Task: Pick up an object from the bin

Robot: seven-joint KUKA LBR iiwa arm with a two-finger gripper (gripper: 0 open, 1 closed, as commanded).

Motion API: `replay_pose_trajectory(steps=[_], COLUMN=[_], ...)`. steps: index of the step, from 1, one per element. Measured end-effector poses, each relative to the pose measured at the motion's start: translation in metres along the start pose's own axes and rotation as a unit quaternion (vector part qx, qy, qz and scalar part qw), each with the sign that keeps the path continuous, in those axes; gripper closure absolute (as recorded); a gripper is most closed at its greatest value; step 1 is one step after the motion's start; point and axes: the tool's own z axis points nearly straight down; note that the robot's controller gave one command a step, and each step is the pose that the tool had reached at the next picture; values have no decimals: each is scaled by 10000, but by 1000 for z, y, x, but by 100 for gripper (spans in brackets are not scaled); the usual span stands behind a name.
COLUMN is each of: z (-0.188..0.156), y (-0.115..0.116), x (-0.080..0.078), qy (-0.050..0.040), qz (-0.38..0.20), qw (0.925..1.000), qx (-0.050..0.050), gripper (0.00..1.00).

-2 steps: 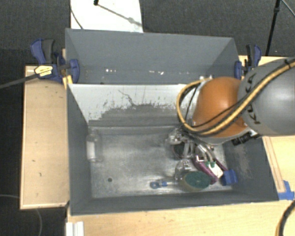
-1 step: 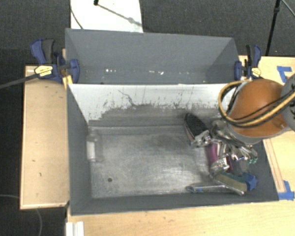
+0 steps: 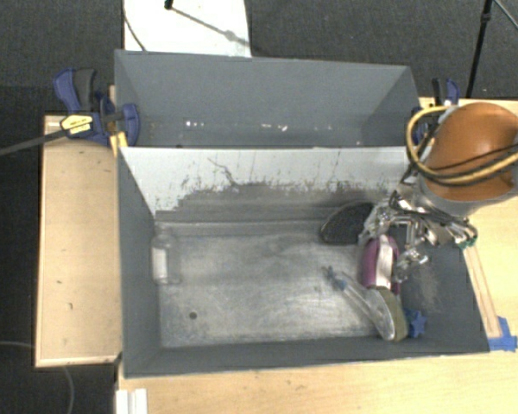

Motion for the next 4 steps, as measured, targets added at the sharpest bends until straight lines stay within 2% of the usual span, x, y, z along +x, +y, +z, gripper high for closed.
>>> replay_pose_trajectory(steps=[1, 2, 3, 4], z=[-4, 0, 5, 23], y=[2, 47, 51, 50], x=[-4, -20, -19, 5], qy=[-48, -55, -40, -71], qz=[17, 788, 789, -740], qw=[10000, 9969, 9969, 9972], qx=[2, 60, 15, 15], gripper=[100, 100, 0, 0])
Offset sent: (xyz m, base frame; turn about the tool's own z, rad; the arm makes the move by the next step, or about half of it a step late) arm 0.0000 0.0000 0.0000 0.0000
